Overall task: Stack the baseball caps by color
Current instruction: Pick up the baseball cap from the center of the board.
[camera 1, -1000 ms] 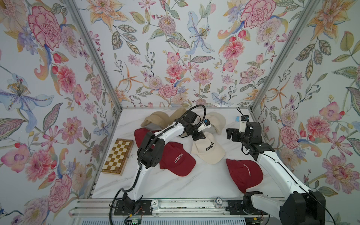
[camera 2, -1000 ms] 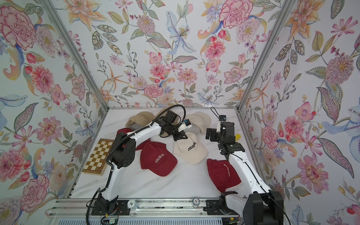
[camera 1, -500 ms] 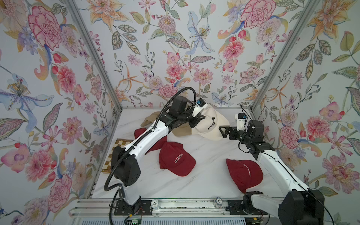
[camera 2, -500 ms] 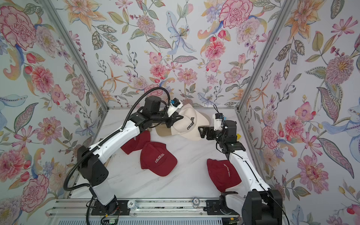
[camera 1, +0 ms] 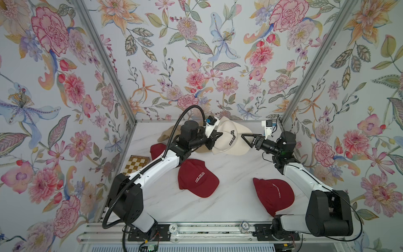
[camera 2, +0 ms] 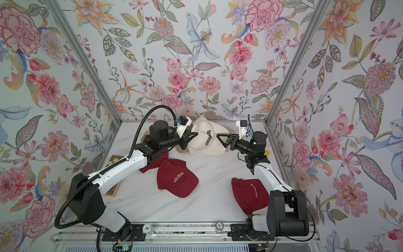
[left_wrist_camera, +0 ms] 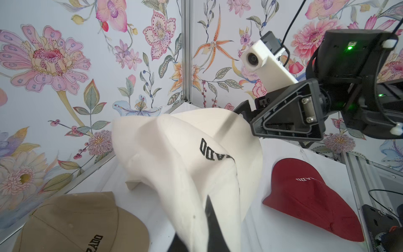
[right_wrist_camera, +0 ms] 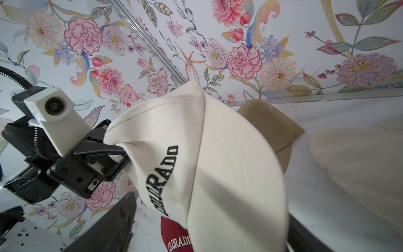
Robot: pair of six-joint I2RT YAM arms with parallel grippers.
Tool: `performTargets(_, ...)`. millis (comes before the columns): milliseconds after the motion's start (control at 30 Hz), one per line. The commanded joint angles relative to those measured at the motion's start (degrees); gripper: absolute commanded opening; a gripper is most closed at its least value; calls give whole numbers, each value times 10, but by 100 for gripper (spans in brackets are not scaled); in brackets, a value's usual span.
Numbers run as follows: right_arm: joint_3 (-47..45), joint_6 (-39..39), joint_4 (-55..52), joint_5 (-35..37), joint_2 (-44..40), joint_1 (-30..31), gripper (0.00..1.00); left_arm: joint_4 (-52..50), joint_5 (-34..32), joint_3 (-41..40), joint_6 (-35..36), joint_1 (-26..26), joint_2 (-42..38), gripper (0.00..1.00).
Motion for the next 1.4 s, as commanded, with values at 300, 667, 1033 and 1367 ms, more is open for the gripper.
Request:
performTargets(300, 28, -26, -43, -33, -2, 7, 0, 166, 95, -46, -75, 34, -18, 0)
performTargets(667, 73, -112, -152, -40, -26, 3, 0, 186, 173, -95, -141, 136, -42, 100)
performTargets(1033, 137, -250, -318, 25, -28, 45, 0, 299, 263, -122, -307, 139, 27, 100)
performTargets(1367, 144, -271, -337, 46, -30, 62, 0, 239, 255, -121, -302, 126, 56, 100)
